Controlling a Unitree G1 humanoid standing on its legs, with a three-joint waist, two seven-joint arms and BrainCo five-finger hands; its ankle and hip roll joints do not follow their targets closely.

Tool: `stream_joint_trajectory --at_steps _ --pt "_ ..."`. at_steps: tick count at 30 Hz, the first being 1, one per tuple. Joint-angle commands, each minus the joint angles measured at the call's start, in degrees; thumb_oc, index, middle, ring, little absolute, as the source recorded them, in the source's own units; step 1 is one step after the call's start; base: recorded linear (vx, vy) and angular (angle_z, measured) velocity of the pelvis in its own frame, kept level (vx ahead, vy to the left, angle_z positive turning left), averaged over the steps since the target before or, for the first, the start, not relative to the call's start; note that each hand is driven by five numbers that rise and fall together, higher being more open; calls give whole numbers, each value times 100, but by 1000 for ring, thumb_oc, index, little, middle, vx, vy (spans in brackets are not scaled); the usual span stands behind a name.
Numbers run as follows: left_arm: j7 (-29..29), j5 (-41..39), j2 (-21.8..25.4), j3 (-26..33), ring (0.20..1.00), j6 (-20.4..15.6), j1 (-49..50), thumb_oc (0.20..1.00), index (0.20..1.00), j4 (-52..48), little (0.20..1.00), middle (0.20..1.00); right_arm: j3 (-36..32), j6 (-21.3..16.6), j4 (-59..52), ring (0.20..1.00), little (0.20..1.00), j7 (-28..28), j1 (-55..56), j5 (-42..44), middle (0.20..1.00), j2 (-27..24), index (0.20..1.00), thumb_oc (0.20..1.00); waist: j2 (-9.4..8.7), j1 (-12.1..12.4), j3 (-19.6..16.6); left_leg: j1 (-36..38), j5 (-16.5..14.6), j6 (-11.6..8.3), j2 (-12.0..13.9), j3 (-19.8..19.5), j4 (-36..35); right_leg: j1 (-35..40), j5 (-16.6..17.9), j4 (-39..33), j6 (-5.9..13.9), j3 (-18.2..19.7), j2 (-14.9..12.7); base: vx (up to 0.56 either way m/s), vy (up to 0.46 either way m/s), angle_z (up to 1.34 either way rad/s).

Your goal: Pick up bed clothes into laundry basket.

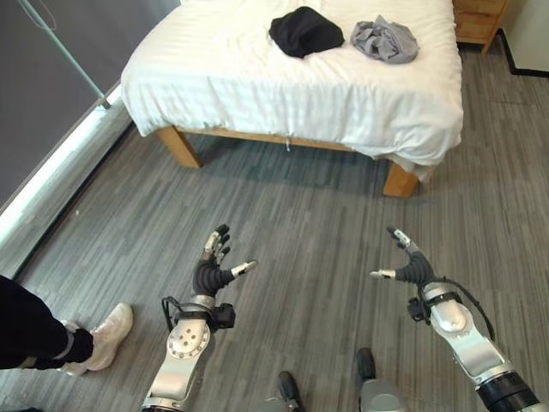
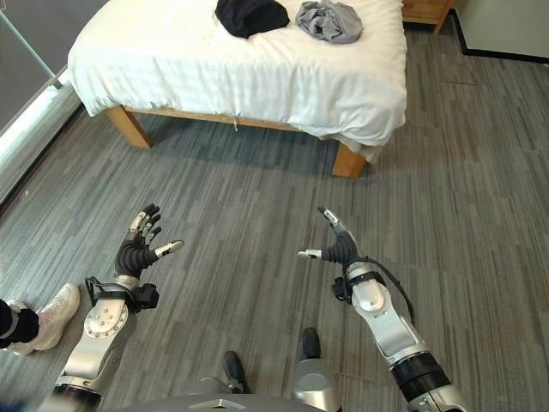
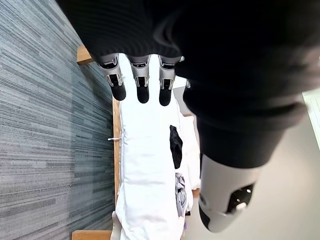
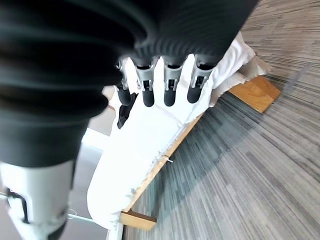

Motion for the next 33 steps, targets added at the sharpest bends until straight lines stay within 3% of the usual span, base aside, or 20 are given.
stream_joint_trajectory --at_steps 1,4,6,8,9,10,12,13,14,15,19,21,22,23,25,27,28,30,31,33 --pt "-94 314 214 113 1000 -129 -59 1000 1000 -70 1000 1000 -185 -267 -423 1000 1000 -39 -224 -74 1000 74 1000 1000 -347 -37 -52 238 -402 -407 187 -61 43 540 -740 111 133 143 -17 0 0 0" --pt "-118 368 273 103 1000 -83 -39 1000 1000 -22 1000 1000 -215 -248 -442 1000 1000 -26 -141 -51 1000 78 1000 1000 -344 -45 -56 247 -436 -413 181 -154 61 564 -781 187 100 161 4 38 -63 3" --pt "-126 406 354 109 1000 -72 -37 1000 1000 -53 1000 1000 -196 -248 -490 1000 1000 7 -132 -32 1000 84 1000 1000 -366 -30 -2 144 -548 -447 182 -246 522 562 -878 269 30 235 30 27 -103 4" --pt "-158 357 458 136 1000 -95 13 1000 1000 -194 1000 1000 -173 -294 -652 1000 1000 40 -84 25 1000 62 1000 1000 -457 60 160 -585 -308 -634 375 -472 2012 614 -940 276 -139 260 48 3 -213 -3" --pt "-13 323 442 63 1000 -120 -163 1000 1000 -171 1000 1000 -171 -267 -624 1000 1000 -80 -203 73 1000 20 1000 1000 -653 272 387 -1543 214 -863 394 -941 3514 836 -915 151 -263 268 2 91 -296 -9" --pt "78 304 368 51 1000 -125 -209 1000 1000 -141 1000 1000 -176 -263 -624 1000 1000 -98 -228 79 1000 16 1000 1000 -771 379 427 -1835 147 -825 312 -972 3626 888 -916 107 -256 260 -60 194 -213 7" --pt "103 261 279 1 1000 -118 -239 1000 1000 -78 1000 1000 -202 -241 -577 1000 1000 -120 -276 62 1000 31 1000 1000 -811 482 323 -2228 -227 -626 156 -922 3246 928 -1056 107 -159 332 -117 262 8 -3" --pt "103 261 280 0 1000 -119 -239 1000 1000 -78 1000 1000 -202 -241 -578 1000 1000 -120 -274 62 1000 31 1000 1000 -816 487 317 -2226 -228 -624 151 -914 3241 925 -1059 107 -156 336 -125 279 93 -33" --pt "101 236 221 -22 1000 -111 -240 1000 1000 -69 1000 1000 -185 -233 -546 1000 1000 -131 -309 24 1000 29 1000 1000 -784 526 261 -2223 -294 -583 109 -890 2710 928 -1119 107 -92 404 -135 597 260 -50" --pt "127 265 185 -8 1000 -140 -192 1000 1000 -79 1000 1000 -133 -252 -515 1000 1000 -125 -377 11 1000 12 1000 1000 -554 620 112 -2161 231 -627 342 -653 928 1053 -1343 107 145 452 -145 609 259 -42" --pt "65 250 124 -68 1000 -74 -77 1000 1000 -56 1000 1000 -71 -188 -549 1000 1000 -93 -390 -187 1000 -9 1000 1000 -450 715 -52 -2018 585 -612 345 -787 150 1335 -1416 107 384 534 -431 527 220 -59" --pt "94 275 139 -167 1000 -64 -125 1000 1000 -55 1000 1000 -4 -203 -573 1000 1000 -122 -403 -366 1000 18 1000 1000 -510 645 -114 -1695 492 -460 14 -858 75 1416 -1018 594 528 564 -779 571 294 -59" --pt "144 302 227 -210 1000 -30 -259 1000 1000 -14 1000 1000 68 -181 -512 1000 1000 -149 -516 -378 1000 66 1000 1000 -535 567 -8 -1284 316 -291 -179 -838 30 752 -203 1864 695 832 -852 454 287 -59" --pt "173 332 310 -203 1000 -19 -322 1000 1000 21 1000 1000 109 -158 -448 1000 1000 -154 -574 -364 1000 98 1000 1000 -511 490 90 -1101 205 -219 -195 -865 30 384 131 2524 685 1012 -762 261 204 -74" --pt "185 392 377 -196 1000 -4 -373 1000 1000 21 1000 1000 121 -157 -439 1000 1000 -184 -615 -351 1000 153 1000 1000 -436 475 141 -1044 164 -189 -86 -821 30 108 213 2900 638 1045 -632 198 122 -19" --pt "171 394 458 -237 1000 -10 -537 1000 1000 67 1000 1000 121 -229 -480 1000 1000 -205 -629 -341 1000 237 1000 1000 -360 347 271 -751 -62 -184 6 -807 30 -607 -191 3072 456 643 -276 419 124 40" --pt "171 392 459 -238 1000 -11 -544 1000 1000 73 1000 1000 120 -229 -478 1000 1000 -205 -632 -341 1000 237 1000 1000 -369 311 273 -746 -84 -192 -7 -842 30 -593 -243 3103 448 603 -293 390 56 10" --pt "185 474 479 -308 1000 12 -661 1000 1000 92 1000 1000 123 -288 -537 1000 1000 -187 -655 -300 1000 259 1000 1000 -384 154 354 -513 -271 -269 -57 -810 30 -1084 -619 2432 300 159 86 284 -4 20" --pt "192 483 475 -312 1000 16 -664 1000 1000 96 1000 1000 122 -289 -537 1000 1000 -183 -654 -297 1000 259 1000 1000 -363 84 362 -483 -328 -286 -43 -885 30 -989 -668 2376 291 71 86 463 -73 36" --pt "170 476 500 -355 1000 17 -899 1000 1000 273 1000 1000 190 -309 -494 1000 1000 -303 -831 -248 1000 212 1000 1000 -456 -176 300 29 -739 -340 -273 -1002 30 -1343 -314 914 291 -572 303 720 -109 72"
